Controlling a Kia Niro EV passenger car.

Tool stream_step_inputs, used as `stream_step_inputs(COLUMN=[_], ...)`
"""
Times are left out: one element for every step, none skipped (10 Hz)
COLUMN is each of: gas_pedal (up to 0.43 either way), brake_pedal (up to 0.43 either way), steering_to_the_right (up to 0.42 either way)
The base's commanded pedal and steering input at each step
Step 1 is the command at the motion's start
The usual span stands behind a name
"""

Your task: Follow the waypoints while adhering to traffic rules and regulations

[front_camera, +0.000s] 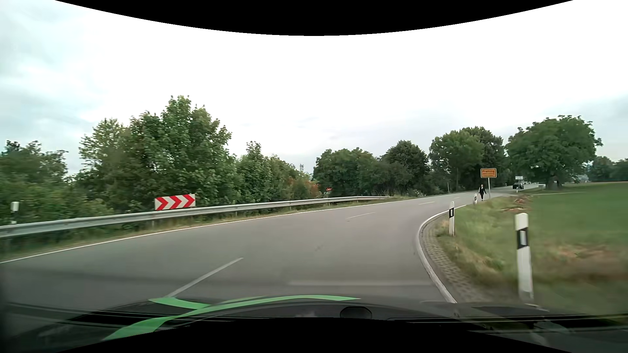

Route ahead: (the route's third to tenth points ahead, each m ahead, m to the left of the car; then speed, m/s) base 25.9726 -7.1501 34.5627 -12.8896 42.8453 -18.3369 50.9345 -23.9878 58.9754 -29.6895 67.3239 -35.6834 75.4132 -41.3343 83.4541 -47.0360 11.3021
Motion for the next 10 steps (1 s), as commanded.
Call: stream_step_inputs(gas_pedal=[0.000,0.000,0.000,0.000,0.039,0.118,0.138,0.169,0.197,0.240], brake_pedal=[0.165,0.061,0.000,0.000,0.000,0.000,0.000,0.000,0.000,0.000], steering_to_the_right=[0.100,0.103,0.104,0.105,0.106,0.106,0.111,0.115,0.113,0.109])
